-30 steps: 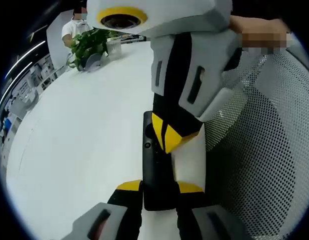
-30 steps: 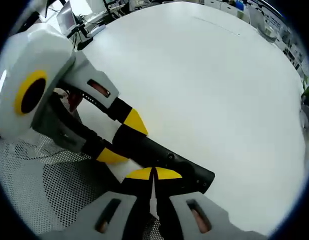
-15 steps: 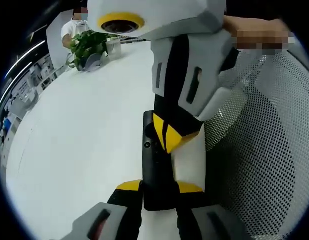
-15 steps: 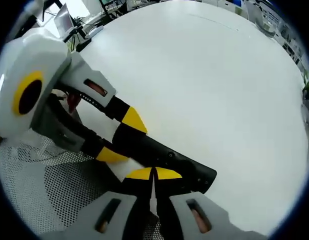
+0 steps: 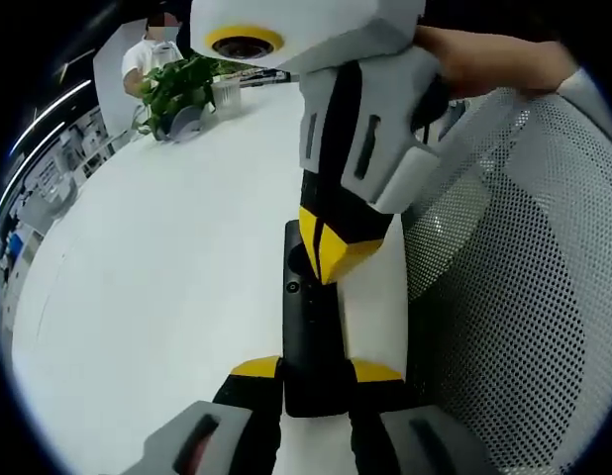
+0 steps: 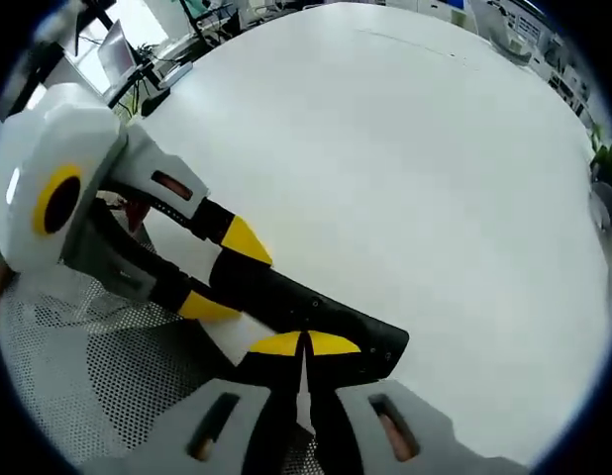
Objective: Press the specified remote control buttons in sequence, fully releasing each button before pressing the next.
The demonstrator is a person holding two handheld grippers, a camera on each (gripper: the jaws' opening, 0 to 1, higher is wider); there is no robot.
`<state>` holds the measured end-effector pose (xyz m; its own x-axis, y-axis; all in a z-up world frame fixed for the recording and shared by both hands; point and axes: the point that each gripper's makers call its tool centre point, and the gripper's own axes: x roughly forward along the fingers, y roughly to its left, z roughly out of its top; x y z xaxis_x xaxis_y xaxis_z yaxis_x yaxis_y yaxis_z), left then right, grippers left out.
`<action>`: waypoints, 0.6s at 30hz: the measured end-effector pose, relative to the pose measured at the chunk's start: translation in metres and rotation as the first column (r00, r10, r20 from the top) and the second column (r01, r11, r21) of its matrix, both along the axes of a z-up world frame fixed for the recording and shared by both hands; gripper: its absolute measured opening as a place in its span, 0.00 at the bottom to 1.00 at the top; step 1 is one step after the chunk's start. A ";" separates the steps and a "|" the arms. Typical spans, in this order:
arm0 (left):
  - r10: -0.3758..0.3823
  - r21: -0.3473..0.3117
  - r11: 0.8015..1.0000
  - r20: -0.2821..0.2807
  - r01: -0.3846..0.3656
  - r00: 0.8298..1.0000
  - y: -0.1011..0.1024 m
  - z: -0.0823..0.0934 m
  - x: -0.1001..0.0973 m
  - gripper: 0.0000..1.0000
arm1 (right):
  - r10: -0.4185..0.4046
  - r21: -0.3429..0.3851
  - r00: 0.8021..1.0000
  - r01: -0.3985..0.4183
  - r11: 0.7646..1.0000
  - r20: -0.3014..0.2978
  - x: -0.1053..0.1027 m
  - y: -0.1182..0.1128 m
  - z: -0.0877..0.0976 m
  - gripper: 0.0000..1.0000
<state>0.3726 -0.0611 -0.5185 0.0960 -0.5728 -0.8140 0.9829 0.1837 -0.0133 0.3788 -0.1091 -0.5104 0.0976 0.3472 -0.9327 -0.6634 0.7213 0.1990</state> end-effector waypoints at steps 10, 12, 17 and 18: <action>-0.002 0.002 1.000 0.001 0.002 1.000 0.000 0.000 0.000 0.25 | 0.028 0.017 1.000 -0.028 0.999 -0.008 -0.003 0.008 -0.001 0.00; -0.002 0.002 1.000 0.001 0.002 1.000 0.000 0.000 0.000 0.25 | 0.032 0.014 0.999 -0.032 0.999 -0.009 -0.003 0.008 -0.002 0.00; -0.003 0.001 1.000 0.001 0.003 1.000 -0.001 -0.001 0.000 0.25 | 0.048 0.006 0.999 -0.048 0.999 0.001 -0.003 0.008 -0.002 0.00; -0.002 0.001 1.000 0.001 0.002 1.000 -0.001 -0.001 0.000 0.25 | 0.063 0.001 0.998 -0.063 0.998 0.010 -0.003 0.008 -0.002 0.00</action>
<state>0.3729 -0.0617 -0.5192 0.0953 -0.5723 -0.8145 0.9833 0.1815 -0.0125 0.3756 -0.1009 -0.5128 0.0852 0.3537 -0.9315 -0.7093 0.6781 0.1927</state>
